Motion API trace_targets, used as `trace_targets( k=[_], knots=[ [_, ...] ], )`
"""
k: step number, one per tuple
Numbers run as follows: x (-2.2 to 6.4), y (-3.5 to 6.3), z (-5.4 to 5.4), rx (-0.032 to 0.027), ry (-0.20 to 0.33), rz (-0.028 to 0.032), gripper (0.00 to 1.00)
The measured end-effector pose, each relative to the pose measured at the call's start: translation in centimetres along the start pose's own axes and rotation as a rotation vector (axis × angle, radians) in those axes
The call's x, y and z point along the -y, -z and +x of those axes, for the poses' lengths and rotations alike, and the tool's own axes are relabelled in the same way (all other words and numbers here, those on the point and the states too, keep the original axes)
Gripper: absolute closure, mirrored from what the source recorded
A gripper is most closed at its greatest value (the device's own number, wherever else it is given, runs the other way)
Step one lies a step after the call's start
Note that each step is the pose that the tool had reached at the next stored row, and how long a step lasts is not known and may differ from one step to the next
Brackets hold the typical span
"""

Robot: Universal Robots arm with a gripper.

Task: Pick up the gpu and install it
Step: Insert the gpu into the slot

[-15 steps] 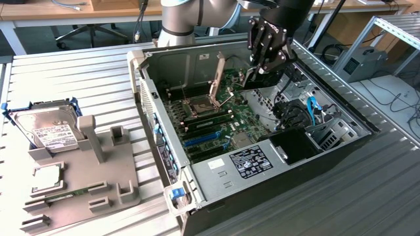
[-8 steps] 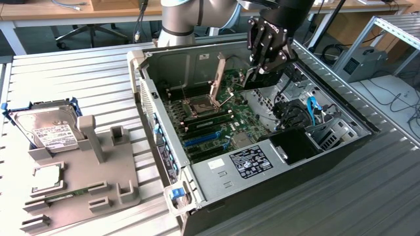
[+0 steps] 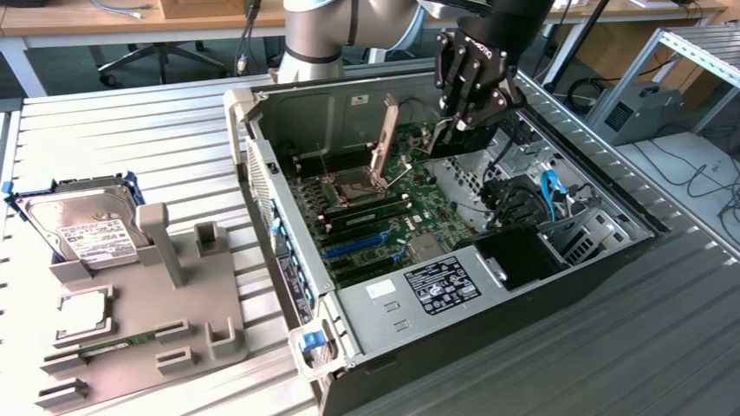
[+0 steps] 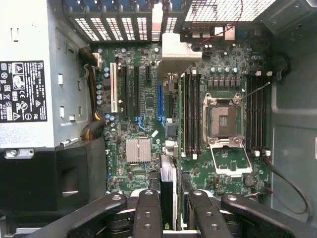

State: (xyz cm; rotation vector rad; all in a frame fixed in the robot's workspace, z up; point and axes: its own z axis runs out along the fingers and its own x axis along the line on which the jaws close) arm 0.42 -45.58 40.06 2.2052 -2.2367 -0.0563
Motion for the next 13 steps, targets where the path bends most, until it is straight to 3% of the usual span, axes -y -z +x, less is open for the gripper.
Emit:
trace_targets(
  k=[13],
  knots=[
    [0.00, 0.00, 0.00, -0.0010, 0.040, -0.0010, 0.74]
  ],
)
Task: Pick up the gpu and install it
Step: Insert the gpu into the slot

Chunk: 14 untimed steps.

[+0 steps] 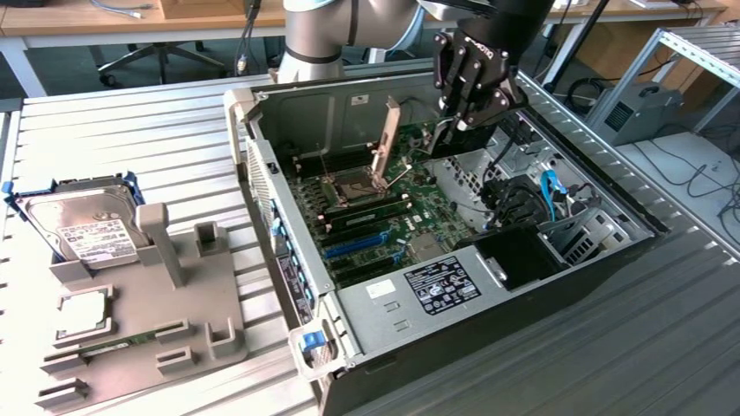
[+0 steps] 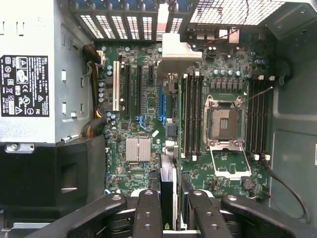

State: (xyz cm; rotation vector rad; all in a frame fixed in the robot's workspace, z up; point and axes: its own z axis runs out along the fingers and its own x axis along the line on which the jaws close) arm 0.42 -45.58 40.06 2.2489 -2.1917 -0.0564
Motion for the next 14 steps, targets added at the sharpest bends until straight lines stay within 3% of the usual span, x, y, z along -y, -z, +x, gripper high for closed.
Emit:
trace_targets(
  k=[14],
  knots=[
    [0.00, 0.00, 0.00, -0.0014, 0.051, -0.0013, 0.74]
  ],
)
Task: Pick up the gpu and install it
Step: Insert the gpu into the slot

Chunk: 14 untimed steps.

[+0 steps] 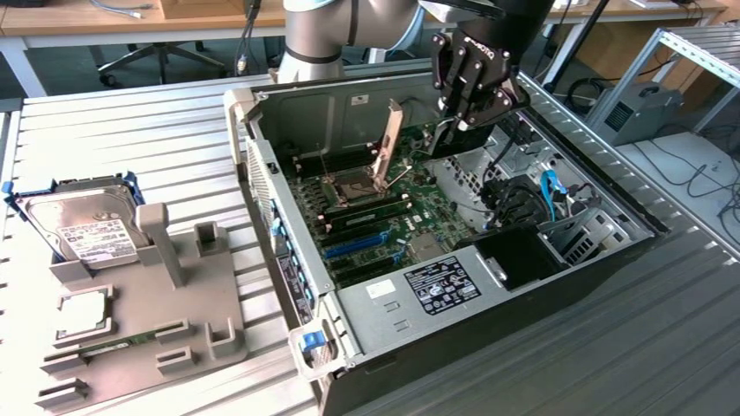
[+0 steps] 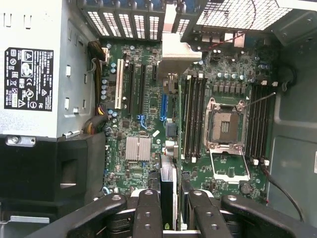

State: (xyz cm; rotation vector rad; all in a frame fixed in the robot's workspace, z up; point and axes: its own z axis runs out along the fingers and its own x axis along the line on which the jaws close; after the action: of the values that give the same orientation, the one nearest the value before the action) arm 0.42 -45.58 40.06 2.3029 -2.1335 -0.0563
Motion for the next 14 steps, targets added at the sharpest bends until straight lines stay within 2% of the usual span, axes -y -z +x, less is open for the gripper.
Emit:
trace_targets(
  k=[14],
  knots=[
    [0.00, 0.00, 0.00, -0.0012, 0.048, -0.0012, 0.74]
  ],
)
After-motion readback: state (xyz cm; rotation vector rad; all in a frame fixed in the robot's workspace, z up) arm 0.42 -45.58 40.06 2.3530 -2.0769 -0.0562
